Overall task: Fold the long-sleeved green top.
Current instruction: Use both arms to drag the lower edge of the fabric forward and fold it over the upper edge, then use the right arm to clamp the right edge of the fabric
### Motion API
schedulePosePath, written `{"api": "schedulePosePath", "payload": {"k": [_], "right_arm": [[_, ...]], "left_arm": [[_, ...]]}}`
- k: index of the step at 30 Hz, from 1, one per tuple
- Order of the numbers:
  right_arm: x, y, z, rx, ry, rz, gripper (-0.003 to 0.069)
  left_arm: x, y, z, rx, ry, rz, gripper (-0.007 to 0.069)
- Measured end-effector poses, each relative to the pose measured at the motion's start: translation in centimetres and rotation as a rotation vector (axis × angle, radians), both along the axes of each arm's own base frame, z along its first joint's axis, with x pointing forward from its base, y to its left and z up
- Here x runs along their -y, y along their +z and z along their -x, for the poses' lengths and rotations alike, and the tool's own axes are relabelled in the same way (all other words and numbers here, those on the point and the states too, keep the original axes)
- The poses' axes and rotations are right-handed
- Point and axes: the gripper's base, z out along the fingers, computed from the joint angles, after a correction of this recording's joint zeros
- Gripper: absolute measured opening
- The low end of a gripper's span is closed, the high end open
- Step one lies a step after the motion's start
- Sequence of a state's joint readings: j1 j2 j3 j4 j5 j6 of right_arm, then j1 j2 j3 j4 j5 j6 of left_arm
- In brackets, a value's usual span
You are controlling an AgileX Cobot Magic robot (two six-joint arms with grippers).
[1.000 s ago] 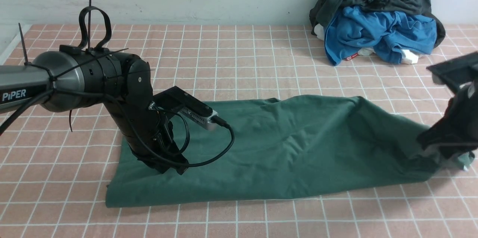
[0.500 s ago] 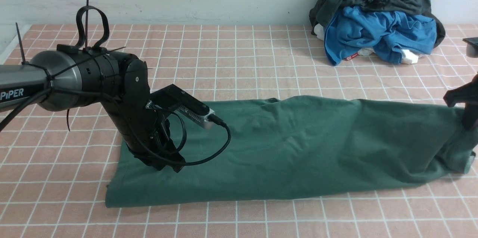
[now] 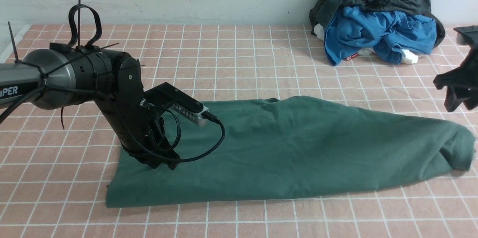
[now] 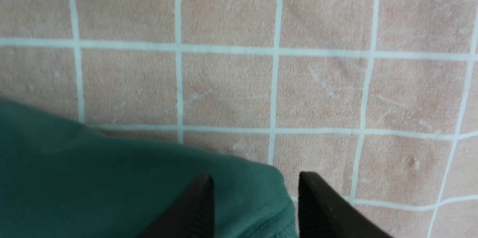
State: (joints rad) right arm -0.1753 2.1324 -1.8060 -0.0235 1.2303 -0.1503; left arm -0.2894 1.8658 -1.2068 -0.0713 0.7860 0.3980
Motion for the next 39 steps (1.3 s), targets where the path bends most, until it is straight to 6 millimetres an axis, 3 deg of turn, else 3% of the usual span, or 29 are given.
{"api": "schedulePosePath", "payload": {"k": [3,6,9,11,12,15,16,20,25,34,37,39], "right_arm": [[-0.1,1.7,0.5,0.037,-0.012,0.003,0.0394],[-0.4,4.8,3.2,0.076,-0.039,0.010,0.0417],[-0.7,5.6,6.2,0.054,-0.072,0.012,0.0422],[-1.1,4.2,8.6,-0.006,-0.095,0.002,0.0422],[-1.1,4.1,8.7,-0.002,-0.099,0.002,0.0422],[-0.7,0.7,10.1,-0.001,-0.181,-0.015,0.0422],[-0.6,0.7,10.0,0.008,-0.189,-0.015,0.0422],[0.9,-2.6,9.8,0.041,-0.302,-0.052,0.0441],[1.0,-5.8,8.8,0.027,-0.326,-0.114,0.0475],[0.7,-6.7,8.3,0.040,-0.292,-0.148,0.0469],[0.7,-6.8,8.3,0.037,-0.292,-0.150,0.0433],[0.7,-6.8,8.2,0.037,-0.293,-0.153,0.0358]], "left_arm": [[0.0,0.0,0.0,0.000,0.000,0.000,-0.0003],[0.0,0.0,0.0,0.000,0.000,0.000,-0.0003],[0.0,0.0,0.0,-0.001,0.001,0.002,-0.0003],[0.1,0.0,0.0,-0.004,0.009,0.013,-0.0003],[0.1,0.0,0.0,-0.004,0.009,0.013,-0.0003],[0.2,0.0,0.1,-0.009,0.020,0.029,-0.0003],[0.2,0.0,0.1,-0.009,0.020,0.029,-0.0003],[0.3,0.0,0.1,-0.011,0.025,0.037,-0.0003],[0.3,0.0,0.1,-0.011,0.026,0.039,-0.0003],[0.3,0.0,0.1,-0.011,0.025,0.039,-0.0003],[0.3,0.0,0.1,-0.011,0.025,0.039,-0.0003],[0.3,0.0,0.1,-0.011,0.025,0.039,-0.0003]]}}
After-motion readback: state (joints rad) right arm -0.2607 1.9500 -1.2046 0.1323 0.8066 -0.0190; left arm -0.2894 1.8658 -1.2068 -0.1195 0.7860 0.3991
